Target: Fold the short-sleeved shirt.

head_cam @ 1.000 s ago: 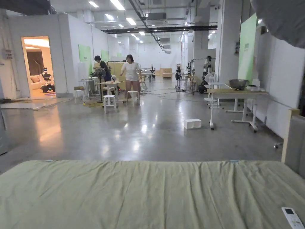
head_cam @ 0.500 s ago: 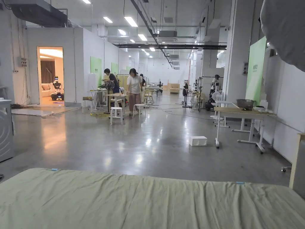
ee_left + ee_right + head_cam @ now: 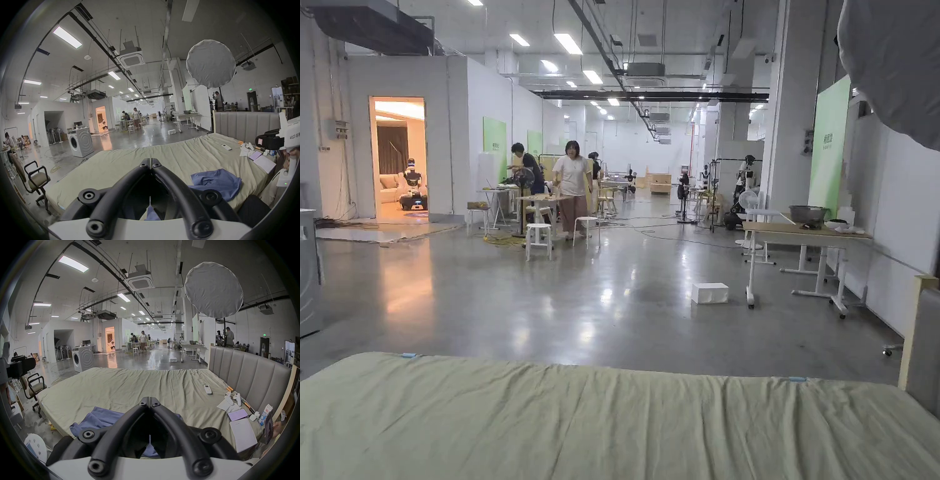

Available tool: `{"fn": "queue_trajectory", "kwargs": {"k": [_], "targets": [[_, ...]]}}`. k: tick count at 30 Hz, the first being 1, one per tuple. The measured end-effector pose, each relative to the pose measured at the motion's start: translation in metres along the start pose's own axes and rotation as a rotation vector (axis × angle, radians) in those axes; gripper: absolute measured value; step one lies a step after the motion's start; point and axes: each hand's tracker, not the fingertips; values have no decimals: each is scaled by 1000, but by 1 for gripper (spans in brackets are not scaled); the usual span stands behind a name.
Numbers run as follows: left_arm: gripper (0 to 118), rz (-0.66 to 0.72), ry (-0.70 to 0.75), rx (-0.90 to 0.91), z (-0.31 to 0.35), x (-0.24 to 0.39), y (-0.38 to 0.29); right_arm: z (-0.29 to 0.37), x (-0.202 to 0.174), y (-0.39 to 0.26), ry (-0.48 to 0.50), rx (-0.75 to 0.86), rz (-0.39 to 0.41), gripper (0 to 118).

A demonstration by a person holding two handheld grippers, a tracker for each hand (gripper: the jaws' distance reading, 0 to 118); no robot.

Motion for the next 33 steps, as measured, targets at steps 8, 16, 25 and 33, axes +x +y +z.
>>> {"fn": "queue_trajectory", "kwargs": {"k": [8, 16, 25, 33], "targets": [[0, 81, -65, -65, -24, -9, -12, -4, 0, -6, 18, -22, 2, 0], [0, 259, -133, -236, -89, -28, -50, -22, 10, -36, 14, -136, -38, 0], [21, 389, -121, -515, -247, -31, -144, -50, 28, -65, -10, -271, -72, 0], [73, 378, -120, -847, -366, -17, -227, -46, 41, -94, -72, -383, -109, 0]]}}
